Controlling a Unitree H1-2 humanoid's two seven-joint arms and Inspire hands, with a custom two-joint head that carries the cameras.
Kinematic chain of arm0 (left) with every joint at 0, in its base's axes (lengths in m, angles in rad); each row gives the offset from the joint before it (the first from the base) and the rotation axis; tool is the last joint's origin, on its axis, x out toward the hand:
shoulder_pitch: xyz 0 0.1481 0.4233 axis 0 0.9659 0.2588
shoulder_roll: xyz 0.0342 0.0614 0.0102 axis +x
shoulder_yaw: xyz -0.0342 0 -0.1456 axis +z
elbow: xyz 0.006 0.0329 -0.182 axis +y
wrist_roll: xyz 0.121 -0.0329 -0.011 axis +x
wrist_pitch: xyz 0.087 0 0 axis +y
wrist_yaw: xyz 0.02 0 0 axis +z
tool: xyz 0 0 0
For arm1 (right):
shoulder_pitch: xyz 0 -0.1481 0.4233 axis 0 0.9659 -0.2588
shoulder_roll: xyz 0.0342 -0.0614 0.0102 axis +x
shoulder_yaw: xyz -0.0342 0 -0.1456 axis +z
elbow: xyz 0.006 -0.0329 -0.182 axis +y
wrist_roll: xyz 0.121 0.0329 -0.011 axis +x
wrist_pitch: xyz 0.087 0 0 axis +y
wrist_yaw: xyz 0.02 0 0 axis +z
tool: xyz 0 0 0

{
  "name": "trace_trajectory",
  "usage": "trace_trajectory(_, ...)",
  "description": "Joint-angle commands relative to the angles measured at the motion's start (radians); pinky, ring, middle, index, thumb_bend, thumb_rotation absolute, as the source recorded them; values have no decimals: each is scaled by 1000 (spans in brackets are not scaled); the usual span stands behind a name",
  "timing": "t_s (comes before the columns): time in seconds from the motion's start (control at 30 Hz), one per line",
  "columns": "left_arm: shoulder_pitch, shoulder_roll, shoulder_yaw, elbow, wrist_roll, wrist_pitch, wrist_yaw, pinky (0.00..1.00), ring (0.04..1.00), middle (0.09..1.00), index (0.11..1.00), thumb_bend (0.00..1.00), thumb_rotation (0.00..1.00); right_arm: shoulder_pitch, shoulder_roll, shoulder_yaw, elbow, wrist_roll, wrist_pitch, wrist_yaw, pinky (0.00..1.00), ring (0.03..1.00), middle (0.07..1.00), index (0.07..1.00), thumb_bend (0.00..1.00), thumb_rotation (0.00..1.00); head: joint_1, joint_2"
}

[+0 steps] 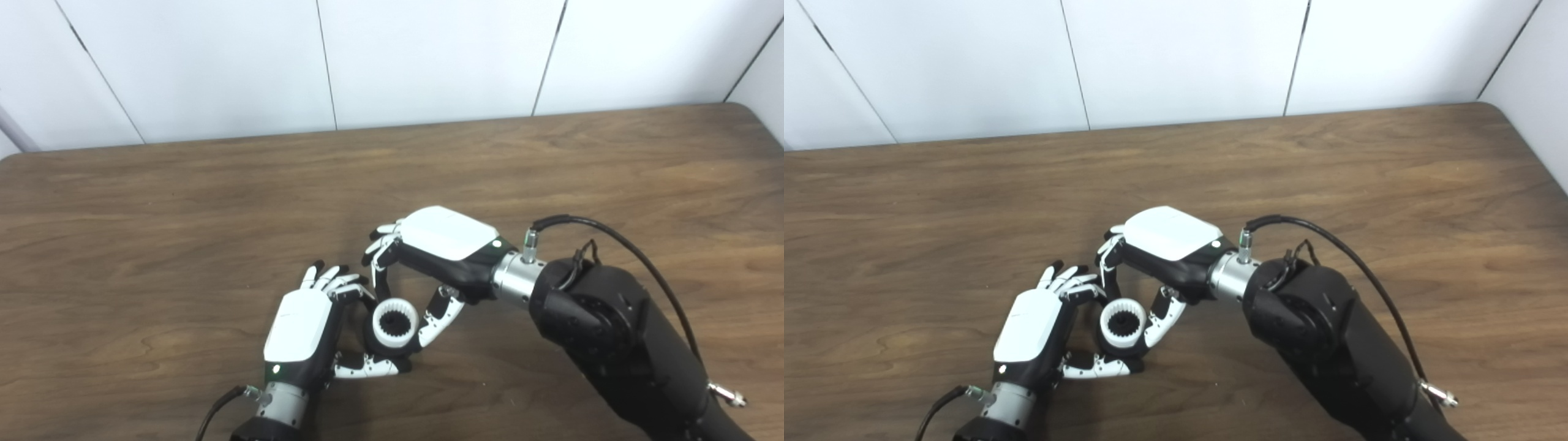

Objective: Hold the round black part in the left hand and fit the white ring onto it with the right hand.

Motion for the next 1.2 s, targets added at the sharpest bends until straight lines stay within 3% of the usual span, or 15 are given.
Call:
trace_trajectory(0.0, 11, -5, -24, 12, 18, 22, -56, 1000, 897, 781, 484, 518, 55, -22, 3, -11, -6, -7, -39, -31, 920, 915, 804, 484, 524, 136, 2, 0)
trace_trajectory(0.3, 9, -2, -36, 3, 22, 33, -54, 1000, 899, 785, 484, 518, 55, -9, 4, -24, 44, -30, -80, -52, 933, 919, 803, 484, 524, 136, 4, 1)
trace_trajectory(1.17, -1, -5, -48, 2, 28, 52, -60, 1000, 899, 787, 484, 518, 55, -11, 9, -30, 68, -30, -92, -56, 928, 927, 802, 484, 524, 137, -2, 8)
